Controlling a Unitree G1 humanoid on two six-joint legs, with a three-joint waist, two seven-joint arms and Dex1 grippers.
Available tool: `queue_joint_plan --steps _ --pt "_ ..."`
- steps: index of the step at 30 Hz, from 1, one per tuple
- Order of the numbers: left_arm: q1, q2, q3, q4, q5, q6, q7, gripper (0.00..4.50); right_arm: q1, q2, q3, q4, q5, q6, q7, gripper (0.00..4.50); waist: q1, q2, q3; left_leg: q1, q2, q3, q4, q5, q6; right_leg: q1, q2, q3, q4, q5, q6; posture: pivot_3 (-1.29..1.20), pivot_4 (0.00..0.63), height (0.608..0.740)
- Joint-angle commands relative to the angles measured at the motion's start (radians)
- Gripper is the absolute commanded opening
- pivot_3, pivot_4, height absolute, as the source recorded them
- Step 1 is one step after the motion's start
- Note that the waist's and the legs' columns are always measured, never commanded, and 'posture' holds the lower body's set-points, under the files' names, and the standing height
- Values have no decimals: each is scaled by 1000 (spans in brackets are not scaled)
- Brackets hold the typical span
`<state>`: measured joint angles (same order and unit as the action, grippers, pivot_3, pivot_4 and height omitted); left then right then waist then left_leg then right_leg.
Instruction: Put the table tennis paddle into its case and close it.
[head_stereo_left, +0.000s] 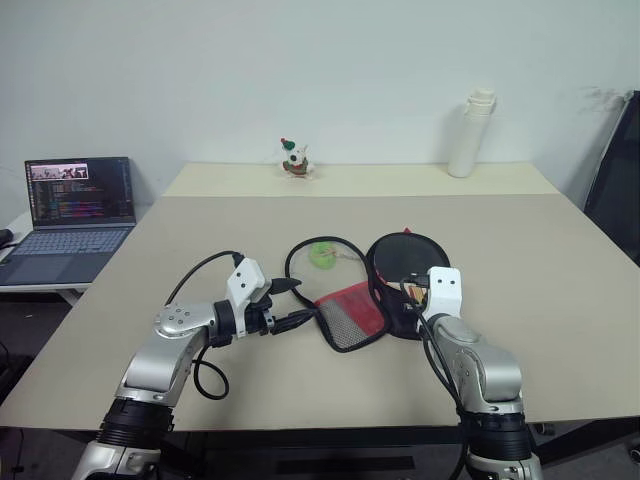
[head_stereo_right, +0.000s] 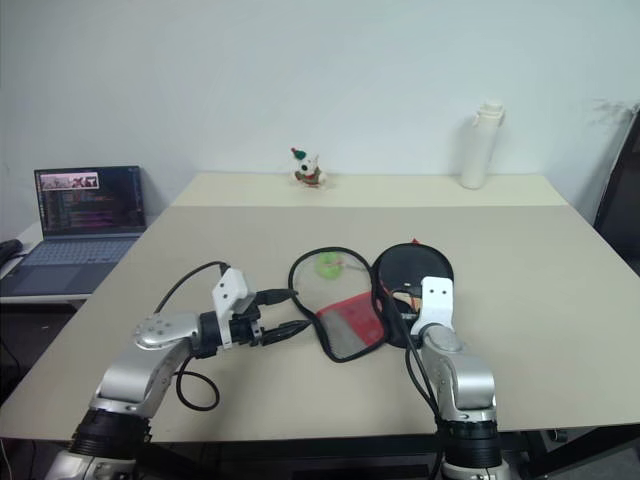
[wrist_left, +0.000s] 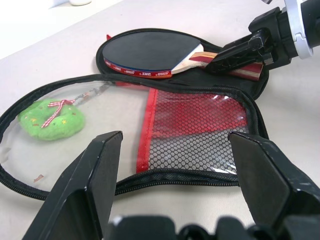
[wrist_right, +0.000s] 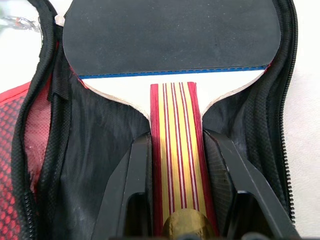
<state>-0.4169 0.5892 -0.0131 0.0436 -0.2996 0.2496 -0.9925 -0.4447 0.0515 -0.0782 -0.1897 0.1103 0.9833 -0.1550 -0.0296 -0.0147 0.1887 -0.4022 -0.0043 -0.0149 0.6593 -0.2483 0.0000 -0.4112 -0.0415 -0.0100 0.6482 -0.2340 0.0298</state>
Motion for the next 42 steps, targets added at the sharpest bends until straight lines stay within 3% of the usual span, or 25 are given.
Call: queue_joint_plan --steps 1,3,13,20,21,23,31,32,42 --pt "-9 1 7 -32 -3 -20 4 3692 -8 4 0 -21 1 -40 10 1103 0 0 0 0 0 0 0 0 0 0 0 0 0 0 0 0 150 740" --pt "-10 1 7 -30 -2 -21 4 3692 -10 10 0 -16 6 -41 16 1103 0 0 0 0 0 0 0 0 0 0 0 0 0 0 0 0 150 740" --pt "-4 6 17 -30 -2 -15 6 3692 -14 -15 38 -83 29 -31 93 4467 0 0 0 0 0 0 0 0 0 0 0 0 0 0 0 0 150 740" --pt "-3 20 34 2 1 -9 12 3692 -28 -173 46 -308 216 146 340 4490 1 0 0 0 0 0 0 0 0 0 0 0 0 0 1 0 150 740" --pt "-8 29 28 33 32 -19 30 3512 -32 -202 31 -344 258 177 378 4499 1 0 0 0 0 0 0 0 0 0 0 0 0 0 1 0 150 740" --pt "-24 48 9 111 106 -47 75 3101 -38 -260 2 -399 328 229 443 4500 1 0 0 0 0 0 0 0 0 1 0 -1 0 -1 1 0 150 740" --pt "-89 21 -5 280 171 -58 145 221 -19 -375 -49 -470 469 291 547 4500 3 -1 0 0 0 -1 0 0 0 1 0 -1 -1 -2 4 0 150 740" --pt "-98 15 -10 299 179 -63 149 69 -13 -385 -48 -477 482 290 557 4500 4 -1 0 0 0 -1 0 0 0 1 0 -1 -1 -2 4 0 150 740" --pt "-207 -70 -46 514 250 -146 211 69 1 -404 -30 -466 469 216 521 4500 7 -1 0 0 0 -1 1 0 0 1 -1 -1 -1 -2 4 0 150 740"
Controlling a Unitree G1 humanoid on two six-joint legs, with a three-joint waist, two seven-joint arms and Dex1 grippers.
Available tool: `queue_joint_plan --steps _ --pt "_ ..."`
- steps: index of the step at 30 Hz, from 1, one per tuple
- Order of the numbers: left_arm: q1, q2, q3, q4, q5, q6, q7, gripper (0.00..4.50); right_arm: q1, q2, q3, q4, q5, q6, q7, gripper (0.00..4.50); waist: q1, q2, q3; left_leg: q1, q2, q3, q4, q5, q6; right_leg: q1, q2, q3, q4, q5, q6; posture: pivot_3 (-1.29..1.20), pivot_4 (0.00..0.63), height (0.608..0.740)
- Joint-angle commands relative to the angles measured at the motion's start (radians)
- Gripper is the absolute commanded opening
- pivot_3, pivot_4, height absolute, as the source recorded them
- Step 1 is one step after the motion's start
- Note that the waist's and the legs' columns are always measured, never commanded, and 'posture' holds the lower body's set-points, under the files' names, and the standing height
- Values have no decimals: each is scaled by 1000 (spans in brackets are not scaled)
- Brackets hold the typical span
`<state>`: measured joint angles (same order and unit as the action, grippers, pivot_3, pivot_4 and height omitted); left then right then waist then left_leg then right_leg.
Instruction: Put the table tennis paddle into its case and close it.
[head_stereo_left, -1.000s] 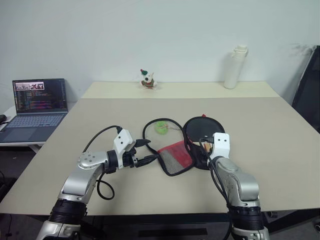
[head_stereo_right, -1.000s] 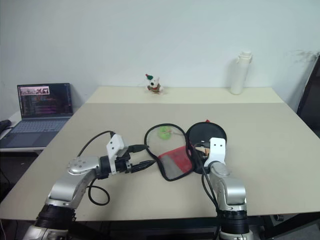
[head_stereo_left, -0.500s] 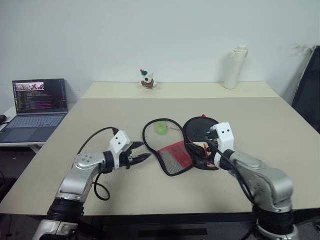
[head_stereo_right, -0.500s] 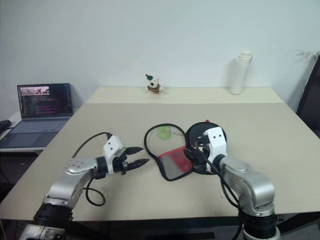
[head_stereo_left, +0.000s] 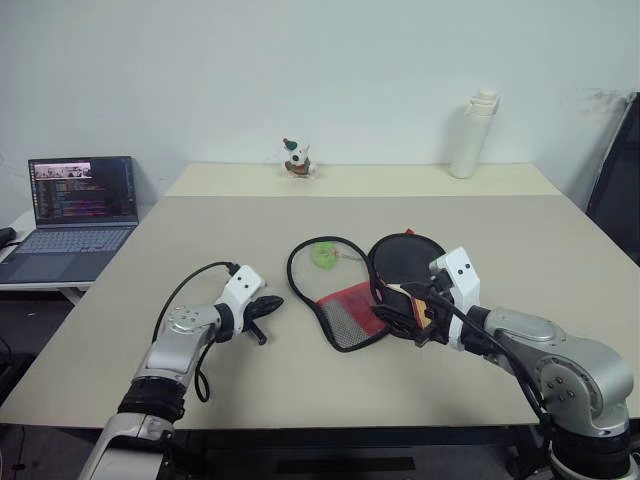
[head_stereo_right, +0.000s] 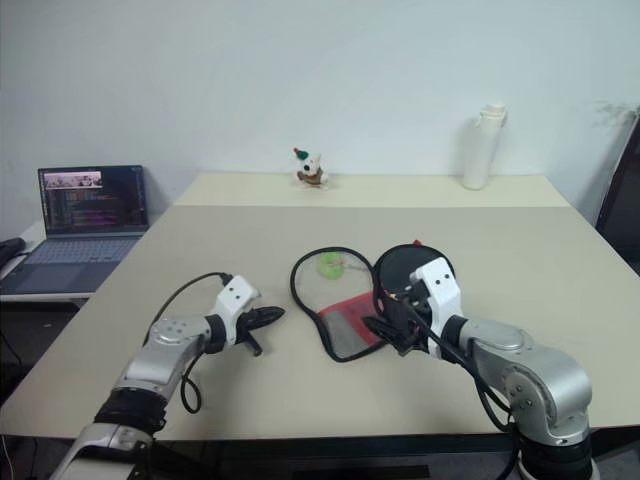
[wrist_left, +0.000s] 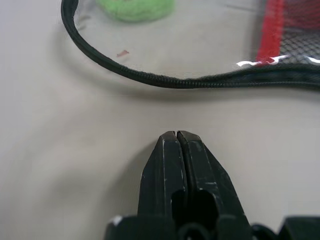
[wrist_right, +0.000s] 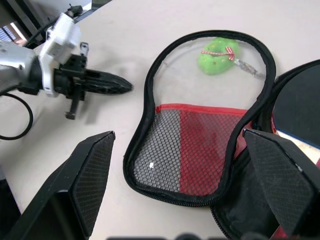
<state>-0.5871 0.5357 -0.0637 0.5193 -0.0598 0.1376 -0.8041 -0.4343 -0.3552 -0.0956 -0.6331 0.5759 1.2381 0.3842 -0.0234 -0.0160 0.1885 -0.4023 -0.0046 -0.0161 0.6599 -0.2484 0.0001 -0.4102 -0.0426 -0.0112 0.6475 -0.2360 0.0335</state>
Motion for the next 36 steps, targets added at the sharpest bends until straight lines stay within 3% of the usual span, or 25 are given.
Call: queue_joint_plan --steps 1,12,20,27,36 --pt "-46 -24 4 59 13 -42 26 69 -9 4 -14 -21 4 -44 -23 4500 0 0 0 0 0 0 0 0 0 0 0 0 0 0 0 0 150 740" --pt "-229 -187 -14 275 13 -125 13 69 7 -23 -40 -28 19 -60 -34 4500 27 -2 -1 0 -2 -1 1 0 0 2 -2 -2 -1 0 0 0 150 740" --pt "-404 -316 -49 200 -18 -60 -91 69 51 -202 -221 -7 141 -26 91 4500 27 -3 0 -7 -3 -2 2 0 0 -2 -2 -3 -3 3 -2 0 150 740" --pt "-507 -411 -77 331 19 -127 -72 69 98 -344 -338 110 147 -36 111 4500 21 -4 1 -6 -2 -2 2 0 0 -2 0 -3 -2 1 1 0 150 740" --pt "-605 -476 -61 510 33 -198 -19 69 73 -286 -275 173 112 -82 27 4500 20 -4 1 -6 -2 -1 2 0 0 -2 1 -1 -2 0 3 0 150 740"
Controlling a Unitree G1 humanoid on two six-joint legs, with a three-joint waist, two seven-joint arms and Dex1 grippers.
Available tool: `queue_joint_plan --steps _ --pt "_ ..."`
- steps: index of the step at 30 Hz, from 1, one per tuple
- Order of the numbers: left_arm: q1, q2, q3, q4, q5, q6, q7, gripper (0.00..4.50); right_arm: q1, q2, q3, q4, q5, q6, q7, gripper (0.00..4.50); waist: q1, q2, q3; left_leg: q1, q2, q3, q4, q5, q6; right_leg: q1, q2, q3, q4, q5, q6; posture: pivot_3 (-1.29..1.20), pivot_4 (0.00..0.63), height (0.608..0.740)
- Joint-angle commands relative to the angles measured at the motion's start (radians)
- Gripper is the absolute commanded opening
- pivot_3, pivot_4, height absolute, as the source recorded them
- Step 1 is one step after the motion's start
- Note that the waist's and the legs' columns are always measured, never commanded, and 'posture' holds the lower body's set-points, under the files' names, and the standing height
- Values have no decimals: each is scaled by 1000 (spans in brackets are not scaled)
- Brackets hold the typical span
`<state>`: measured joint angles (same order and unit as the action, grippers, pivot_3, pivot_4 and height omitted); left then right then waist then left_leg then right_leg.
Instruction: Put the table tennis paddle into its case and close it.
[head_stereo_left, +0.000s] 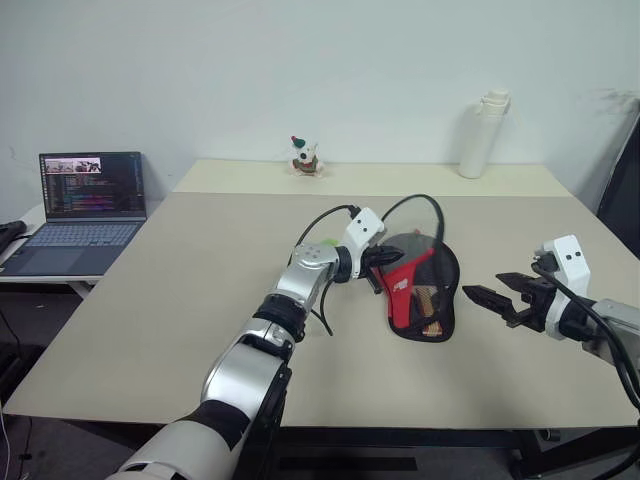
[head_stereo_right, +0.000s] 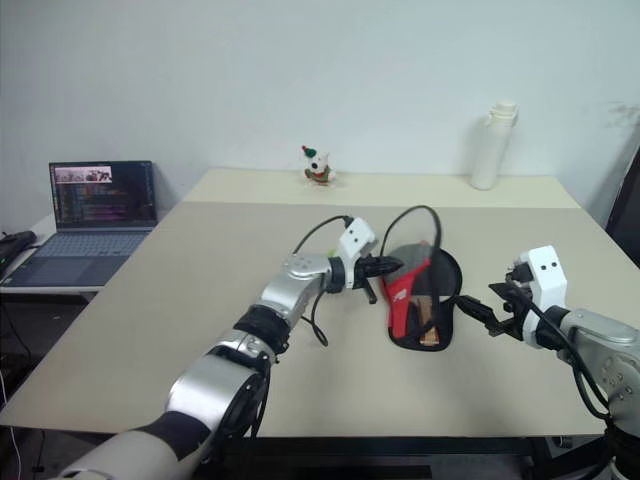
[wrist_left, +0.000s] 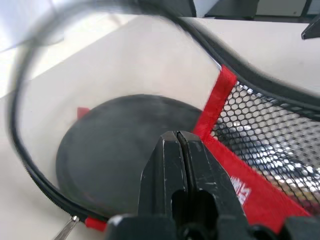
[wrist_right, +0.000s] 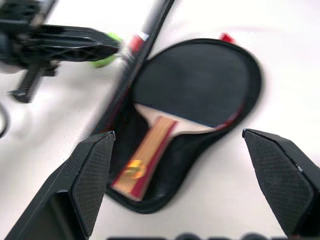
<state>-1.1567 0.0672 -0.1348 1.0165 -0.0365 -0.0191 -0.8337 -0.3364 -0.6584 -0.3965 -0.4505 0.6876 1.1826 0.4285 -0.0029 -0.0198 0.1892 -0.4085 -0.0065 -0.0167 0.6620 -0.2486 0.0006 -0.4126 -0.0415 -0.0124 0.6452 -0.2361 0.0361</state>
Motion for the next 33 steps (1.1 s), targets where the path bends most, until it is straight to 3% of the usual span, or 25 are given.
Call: queue_joint_plan --steps 1,10,18,24,30,33 --pt "-33 -2 13 11 8 -45 4 69 -32 28 40 -3 -3 -31 -24 4500 0 0 0 0 0 0 0 0 0 0 0 0 0 0 0 0 150 740" --pt "65 130 40 -128 -19 -33 -95 69 -89 96 144 187 -98 -146 -58 4500 -4 0 0 1 1 0 0 0 0 -1 1 1 1 3 -4 0 150 740" --pt "247 261 85 -543 -161 202 -222 69 -179 146 223 516 -253 -311 -80 4500 -2 0 0 0 1 1 0 0 0 -1 0 1 2 3 -5 0 150 740" --pt "364 335 93 -780 -210 334 -199 69 -236 155 293 678 -322 -392 -13 4500 -3 1 0 1 1 1 0 0 0 -1 0 2 3 3 -5 0 150 740" --pt "416 375 100 -859 -225 383 -170 69 -264 170 351 737 -361 -390 45 4500 -8 1 0 6 1 2 0 0 0 3 0 2 3 3 -5 0 150 740" --pt "446 412 109 -884 -232 395 -176 0 -262 177 395 733 -371 -361 85 3620 -16 1 -1 8 2 2 0 0 0 5 1 3 3 3 -5 0 150 740"
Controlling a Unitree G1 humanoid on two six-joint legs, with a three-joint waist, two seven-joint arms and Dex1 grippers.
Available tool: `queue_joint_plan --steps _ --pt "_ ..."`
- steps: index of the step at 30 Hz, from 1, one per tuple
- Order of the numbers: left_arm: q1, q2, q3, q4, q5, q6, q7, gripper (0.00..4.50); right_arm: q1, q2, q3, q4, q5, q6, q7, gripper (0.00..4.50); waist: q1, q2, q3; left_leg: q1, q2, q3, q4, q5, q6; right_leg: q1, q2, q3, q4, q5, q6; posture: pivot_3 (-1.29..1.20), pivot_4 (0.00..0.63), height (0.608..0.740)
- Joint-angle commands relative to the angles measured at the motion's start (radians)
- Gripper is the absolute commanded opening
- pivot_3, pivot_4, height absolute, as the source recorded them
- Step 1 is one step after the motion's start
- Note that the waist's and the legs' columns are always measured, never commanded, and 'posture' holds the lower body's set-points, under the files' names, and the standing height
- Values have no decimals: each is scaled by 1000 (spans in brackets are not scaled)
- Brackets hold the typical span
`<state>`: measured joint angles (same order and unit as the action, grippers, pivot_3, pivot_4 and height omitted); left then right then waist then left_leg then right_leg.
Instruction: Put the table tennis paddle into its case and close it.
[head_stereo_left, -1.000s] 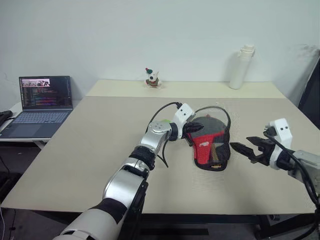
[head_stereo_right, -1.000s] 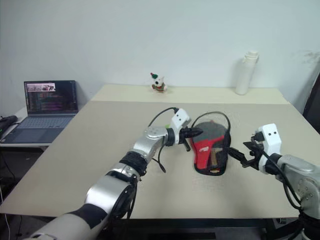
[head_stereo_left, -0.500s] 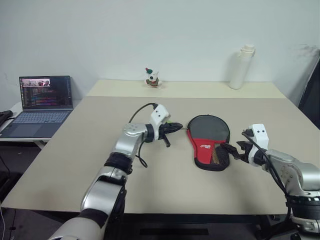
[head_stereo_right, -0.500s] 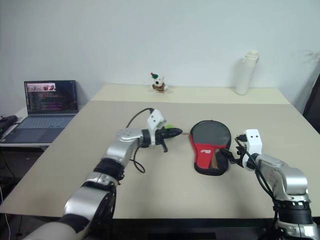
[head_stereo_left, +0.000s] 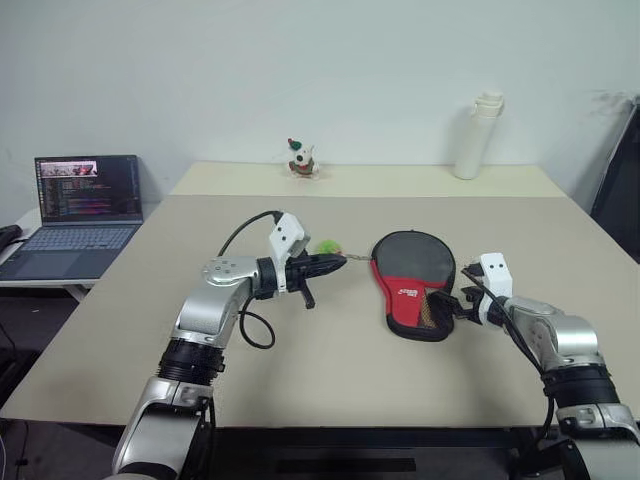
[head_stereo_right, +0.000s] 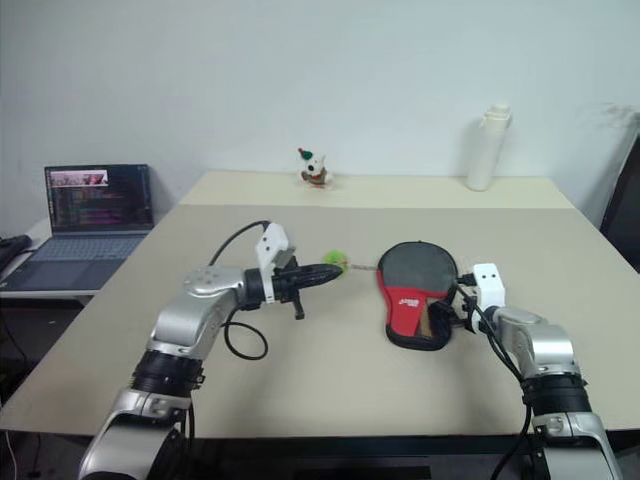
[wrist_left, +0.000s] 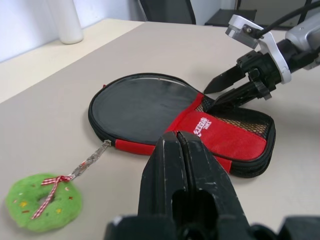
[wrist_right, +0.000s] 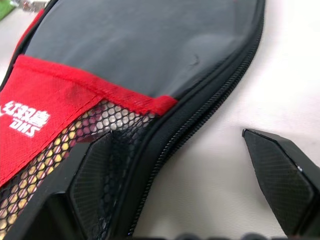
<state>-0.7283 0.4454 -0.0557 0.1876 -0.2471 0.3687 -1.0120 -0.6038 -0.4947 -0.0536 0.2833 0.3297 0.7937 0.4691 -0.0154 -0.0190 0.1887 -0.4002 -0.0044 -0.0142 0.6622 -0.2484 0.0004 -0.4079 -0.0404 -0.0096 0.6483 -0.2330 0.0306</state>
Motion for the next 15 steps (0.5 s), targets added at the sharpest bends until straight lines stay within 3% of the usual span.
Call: queue_joint_plan --steps 1,11,15 --pt "25 42 31 -62 -23 10 3 0 8 14 61 -5 -14 35 53 3302 -8 0 0 0 0 0 0 0 0 0 0 0 0 0 0 0 150 740" --pt "169 171 77 -140 -95 18 -71 0 24 82 81 -64 16 118 82 145 -17 -1 -1 1 2 0 0 0 0 0 1 0 1 0 0 0 150 740" --pt "269 244 98 -214 -168 67 -158 0 -5 135 46 -105 51 171 65 4 -21 -1 -1 2 3 0 -1 0 0 0 1 0 1 0 -1 0 150 740"
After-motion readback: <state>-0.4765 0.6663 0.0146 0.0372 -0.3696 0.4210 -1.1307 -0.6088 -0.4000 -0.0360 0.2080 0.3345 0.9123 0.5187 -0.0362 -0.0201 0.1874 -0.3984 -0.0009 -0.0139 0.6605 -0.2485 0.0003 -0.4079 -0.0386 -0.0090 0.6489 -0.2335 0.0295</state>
